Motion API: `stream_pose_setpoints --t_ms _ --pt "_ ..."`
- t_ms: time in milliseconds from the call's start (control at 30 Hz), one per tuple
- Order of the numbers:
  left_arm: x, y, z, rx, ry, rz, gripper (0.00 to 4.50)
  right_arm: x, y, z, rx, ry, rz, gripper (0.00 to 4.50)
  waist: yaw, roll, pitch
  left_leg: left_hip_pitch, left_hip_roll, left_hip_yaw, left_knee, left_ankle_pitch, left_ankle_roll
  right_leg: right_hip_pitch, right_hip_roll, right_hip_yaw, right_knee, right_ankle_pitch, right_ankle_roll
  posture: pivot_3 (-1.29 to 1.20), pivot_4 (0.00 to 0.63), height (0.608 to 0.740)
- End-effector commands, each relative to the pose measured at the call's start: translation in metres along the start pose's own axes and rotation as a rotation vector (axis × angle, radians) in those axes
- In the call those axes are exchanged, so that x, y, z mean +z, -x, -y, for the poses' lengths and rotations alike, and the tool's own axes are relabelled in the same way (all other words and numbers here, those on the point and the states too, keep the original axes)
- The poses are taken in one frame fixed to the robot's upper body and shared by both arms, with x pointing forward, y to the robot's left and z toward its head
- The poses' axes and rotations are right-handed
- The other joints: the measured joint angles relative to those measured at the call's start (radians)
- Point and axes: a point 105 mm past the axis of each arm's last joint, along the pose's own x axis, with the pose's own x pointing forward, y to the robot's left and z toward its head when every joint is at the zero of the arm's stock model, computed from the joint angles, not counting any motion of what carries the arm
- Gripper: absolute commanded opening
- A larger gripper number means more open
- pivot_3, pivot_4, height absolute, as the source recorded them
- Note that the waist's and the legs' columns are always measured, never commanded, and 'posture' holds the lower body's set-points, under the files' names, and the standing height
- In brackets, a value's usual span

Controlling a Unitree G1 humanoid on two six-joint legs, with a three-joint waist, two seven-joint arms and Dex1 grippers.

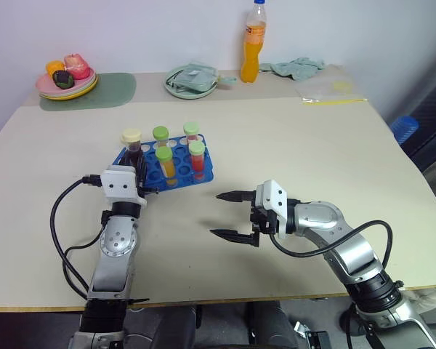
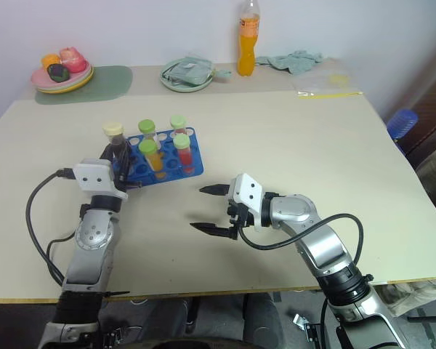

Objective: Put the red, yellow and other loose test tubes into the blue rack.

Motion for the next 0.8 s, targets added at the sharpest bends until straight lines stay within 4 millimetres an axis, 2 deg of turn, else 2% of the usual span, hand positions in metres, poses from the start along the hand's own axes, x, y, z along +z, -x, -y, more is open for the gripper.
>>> stream_pose_setpoints --t_ms 33,533,700,800 --pt "0.006 0.001 -0.006 0.013 -0.02 0.024 0.74 0.013 0.0 -0.003 0.006 0.046 0.035 4.13 0.0 0.0 0.0 0.0 0.0 0.0 0.0 0.0 0.0 0.0 0.0 0.0 0.0 0.0 0.0 0.0 0.15 0.74" --pt "-0.012 -0.009 -0.003 0.026 0.04 0.038 0.74 0.012 -0.001 -0.003 0.005 0.045 0.033 4.13 0.003 0.0 0.0 0.0 0.0 -0.001 0.001 0.0 0.0 0.001 0.0 -0.001 0.001 0.0 0.0 0.0 0.15 0.74" --pt "-0.017 -0.005 -0.002 0.023 0.046 0.037 0.74 0.014 0.001 -0.003 0.002 0.051 0.031 4.13 0.003 0.0 0.0 0.0 0.0 -0.001 0.001 0.0 0.0 0.001 0.0 -0.001 0.001 0.0 0.0 0.0 0.15 0.74" --pt "-0.017 -0.001 -0.004 0.034 0.053 0.039 2.09 0.016 -0.001 -0.001 0.0 0.052 0.03 4.13 0.002 0.0 0.0 0.0 0.0 -0.001 0.001 0.0 0.0 0.001 0.0 -0.001 0.001 0.0 0.0 0.0 0.15 0.74"
